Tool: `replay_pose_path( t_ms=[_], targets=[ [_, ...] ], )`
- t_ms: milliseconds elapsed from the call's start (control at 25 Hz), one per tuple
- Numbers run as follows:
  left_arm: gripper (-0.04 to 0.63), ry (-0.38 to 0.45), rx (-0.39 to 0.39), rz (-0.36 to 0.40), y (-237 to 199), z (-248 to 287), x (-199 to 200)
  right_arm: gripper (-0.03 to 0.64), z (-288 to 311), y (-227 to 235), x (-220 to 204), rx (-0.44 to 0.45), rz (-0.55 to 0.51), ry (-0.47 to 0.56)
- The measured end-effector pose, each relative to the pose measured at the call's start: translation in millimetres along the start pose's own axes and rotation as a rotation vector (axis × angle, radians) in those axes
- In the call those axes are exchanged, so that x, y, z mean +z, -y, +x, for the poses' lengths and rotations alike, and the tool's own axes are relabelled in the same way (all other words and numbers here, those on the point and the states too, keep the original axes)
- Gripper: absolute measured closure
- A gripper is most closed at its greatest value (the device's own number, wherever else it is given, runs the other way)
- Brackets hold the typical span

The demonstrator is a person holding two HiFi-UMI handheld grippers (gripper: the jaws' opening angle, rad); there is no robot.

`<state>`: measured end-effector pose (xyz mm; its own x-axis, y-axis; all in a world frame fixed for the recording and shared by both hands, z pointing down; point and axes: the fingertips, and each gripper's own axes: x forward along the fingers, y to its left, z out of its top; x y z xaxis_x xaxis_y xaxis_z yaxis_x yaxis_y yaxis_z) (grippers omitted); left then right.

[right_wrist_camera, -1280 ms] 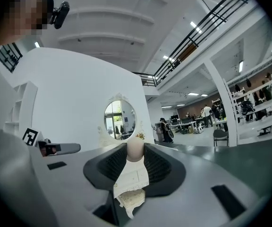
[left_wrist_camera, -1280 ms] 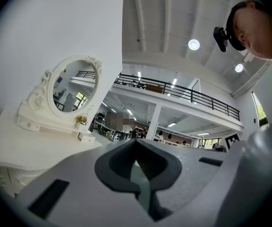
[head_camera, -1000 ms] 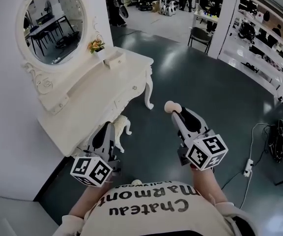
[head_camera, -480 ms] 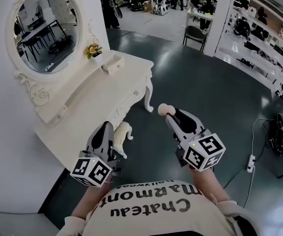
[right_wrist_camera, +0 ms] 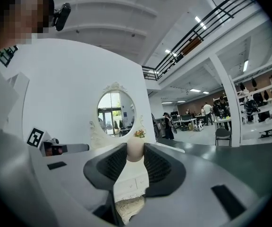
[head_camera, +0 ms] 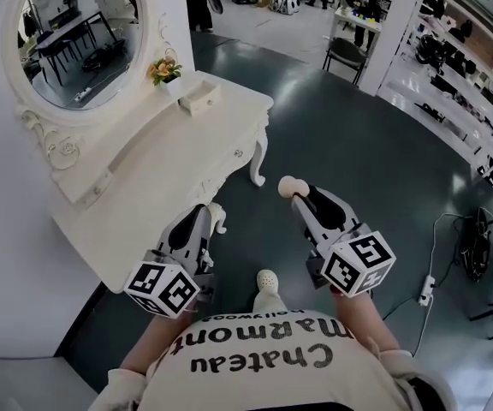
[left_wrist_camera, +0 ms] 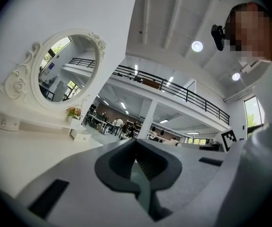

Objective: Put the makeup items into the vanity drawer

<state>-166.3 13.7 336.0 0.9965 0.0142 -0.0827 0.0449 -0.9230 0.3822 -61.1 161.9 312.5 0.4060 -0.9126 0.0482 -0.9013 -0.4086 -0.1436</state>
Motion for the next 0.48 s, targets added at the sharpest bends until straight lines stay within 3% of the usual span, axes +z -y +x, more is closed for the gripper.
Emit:
replay_pose_path(
  t_ms=[480],
  targets=[
    [0.586, 0.039, 0.103, 0.003, -33, 75, 21, 0.486, 83, 66, 20, 0.102, 0.034, 0.003]
  ],
)
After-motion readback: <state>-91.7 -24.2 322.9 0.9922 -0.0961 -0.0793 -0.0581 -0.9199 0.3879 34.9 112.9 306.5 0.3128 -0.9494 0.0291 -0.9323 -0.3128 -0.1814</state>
